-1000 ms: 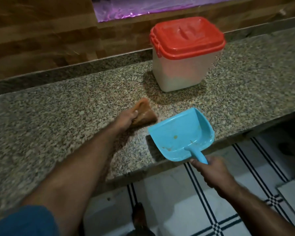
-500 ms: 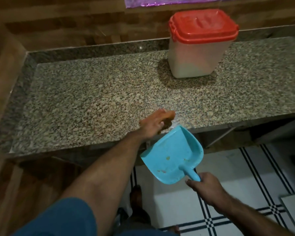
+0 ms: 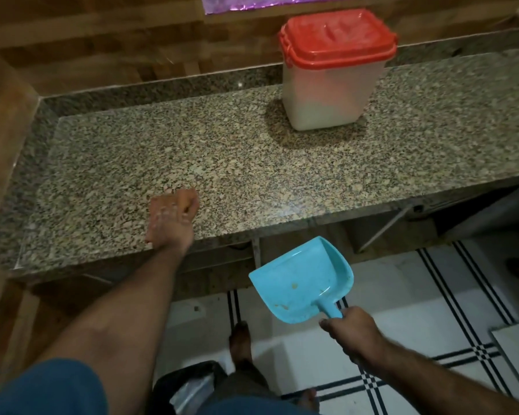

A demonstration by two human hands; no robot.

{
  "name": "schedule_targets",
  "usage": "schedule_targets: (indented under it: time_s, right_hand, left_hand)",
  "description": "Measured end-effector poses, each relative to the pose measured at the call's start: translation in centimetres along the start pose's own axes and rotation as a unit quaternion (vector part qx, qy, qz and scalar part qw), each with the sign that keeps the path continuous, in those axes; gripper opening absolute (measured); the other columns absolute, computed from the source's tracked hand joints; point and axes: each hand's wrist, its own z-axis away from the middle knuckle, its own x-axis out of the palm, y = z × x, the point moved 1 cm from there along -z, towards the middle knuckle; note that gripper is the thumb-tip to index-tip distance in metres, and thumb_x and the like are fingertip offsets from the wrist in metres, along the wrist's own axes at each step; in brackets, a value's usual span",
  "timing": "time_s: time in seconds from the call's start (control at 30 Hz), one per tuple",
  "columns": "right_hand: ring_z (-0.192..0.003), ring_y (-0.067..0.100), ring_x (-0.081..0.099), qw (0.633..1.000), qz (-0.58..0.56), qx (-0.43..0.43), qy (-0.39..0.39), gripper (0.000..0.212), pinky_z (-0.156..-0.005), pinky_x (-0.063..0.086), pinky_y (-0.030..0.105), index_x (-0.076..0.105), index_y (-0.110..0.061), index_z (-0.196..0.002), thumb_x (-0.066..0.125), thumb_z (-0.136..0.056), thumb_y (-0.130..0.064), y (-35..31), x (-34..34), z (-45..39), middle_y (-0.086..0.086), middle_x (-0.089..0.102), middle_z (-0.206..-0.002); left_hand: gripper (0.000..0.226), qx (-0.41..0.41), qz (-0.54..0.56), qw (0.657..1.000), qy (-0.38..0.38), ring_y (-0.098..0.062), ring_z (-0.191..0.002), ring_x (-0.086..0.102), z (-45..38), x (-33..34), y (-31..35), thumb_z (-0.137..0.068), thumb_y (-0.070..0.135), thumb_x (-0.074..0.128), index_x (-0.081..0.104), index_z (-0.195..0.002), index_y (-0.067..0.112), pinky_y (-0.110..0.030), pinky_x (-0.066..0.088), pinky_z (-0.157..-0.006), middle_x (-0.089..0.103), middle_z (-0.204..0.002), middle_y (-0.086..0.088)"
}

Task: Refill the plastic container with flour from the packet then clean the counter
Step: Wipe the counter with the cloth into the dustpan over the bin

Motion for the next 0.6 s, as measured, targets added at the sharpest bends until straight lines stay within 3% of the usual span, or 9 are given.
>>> schedule_targets:
  time_s: [0.03, 0.1, 0.17, 0.23, 0.3, 0.43, 0.5, 0.6]
  right_hand:
    - [-0.04, 0.014, 0.044, 1.0, -0.016, 0.0, 0.007, 0.019, -0.04, 0.035, 0.023, 0.065, -0.006, -0.08, 0.074, -0.089, -0.02, -0.2, 0.0, -0.4, 0.006, 0.055, -0.062]
    - [-0.042, 0.015, 0.046, 0.999, -0.045, -0.008, 0.025, 0.019, -0.041, 0.035, 0.024, 0.066, -0.005, -0.082, 0.074, -0.089, -0.021, -1.1, -0.2, -1.5, 0.007, 0.056, -0.064]
    - [-0.042, 0.015, 0.046, 0.996, -0.078, -0.005, 0.031, 0.02, -0.041, 0.036, 0.025, 0.067, -0.005, -0.085, 0.074, -0.087, -0.023, -1.9, -0.2, -2.4, 0.007, 0.057, -0.064]
    - [-0.042, 0.016, 0.046, 0.994, -0.105, 0.006, 0.036, 0.022, -0.043, 0.036, 0.026, 0.068, -0.006, -0.087, 0.074, -0.084, -0.027, -2.4, -0.1, -3.0, 0.005, 0.057, -0.062]
    - [-0.044, 0.017, 0.048, 0.993, -0.111, 0.012, 0.04, 0.024, -0.045, 0.038, 0.027, 0.068, -0.007, -0.089, 0.075, -0.082, -0.029, -2.5, -0.2, -3.5, 0.006, 0.059, -0.063]
    - [-0.047, 0.015, 0.049, 0.993, -0.109, 0.023, 0.045, 0.023, -0.043, 0.039, 0.024, 0.068, -0.006, -0.095, 0.075, -0.088, -0.026, -2.6, -1.0, -4.7, 0.007, 0.062, -0.071]
    - [-0.047, 0.015, 0.048, 0.992, -0.11, 0.028, 0.056, 0.021, -0.04, 0.037, 0.022, 0.068, -0.004, -0.095, 0.074, -0.09, -0.023, -2.6, -1.5, -5.2, 0.008, 0.06, -0.07]
    - [-0.046, 0.014, 0.046, 0.991, -0.112, 0.038, 0.069, 0.021, -0.039, 0.037, 0.021, 0.067, -0.002, -0.092, 0.074, -0.092, -0.022, -2.9, -2.4, -5.8, 0.007, 0.057, -0.068]
  left_hand:
    - [0.052, 0.019, 0.003, 1.0, -0.018, -0.031, -0.12, 0.066, 1.3, 0.1, 3.2, -0.108, 0.053, 0.03, 0.058, -0.147, 0.032, -0.047, 0.057, -0.097, 0.068, -0.138, -0.011]
    - [0.035, 0.157, 0.099, 0.981, -0.057, -0.012, -0.122, 0.064, 3.3, 1.7, 9.7, -0.111, 0.055, 0.037, 0.059, -0.138, 0.051, -0.038, 0.056, -0.1, 0.066, -0.136, 0.009]
    - [0.033, 0.259, 0.167, 0.935, -0.176, -0.001, -0.131, 0.055, 5.0, 1.9, 15.8, -0.113, 0.047, 0.04, 0.055, -0.138, 0.064, -0.036, 0.049, -0.111, 0.059, -0.145, 0.021]
    - [0.044, 0.229, 0.23, 0.896, -0.302, -0.02, -0.139, 0.054, 5.3, 2.0, 19.3, -0.113, 0.039, 0.04, 0.044, -0.147, 0.067, -0.042, 0.047, -0.113, 0.054, -0.157, 0.0]
    - [0.042, 0.154, 0.281, 0.883, -0.342, -0.027, -0.121, 0.068, 3.9, 1.3, 21.0, -0.112, 0.04, 0.042, 0.054, -0.151, 0.048, -0.039, 0.058, -0.097, 0.066, -0.139, -0.012]
    - [0.036, 0.014, 0.422, 0.881, -0.213, -0.02, -0.101, 0.075, -1.9, -2.3, 20.8, -0.112, 0.042, 0.045, 0.064, -0.142, 0.033, -0.038, 0.065, -0.079, 0.075, -0.121, -0.004]
    - [0.04, -0.015, 0.386, 0.915, -0.119, -0.025, -0.114, 0.072, -5.5, -2.6, 18.8, -0.111, 0.043, 0.047, 0.061, -0.146, 0.033, -0.042, 0.062, -0.091, 0.072, -0.13, -0.003]
    - [0.059, -0.007, 0.232, 0.971, -0.054, -0.031, -0.132, 0.062, -12.9, 0.5, 16.0, -0.104, 0.046, 0.043, 0.036, -0.163, 0.042, -0.056, 0.049, -0.112, 0.055, -0.158, -0.003]
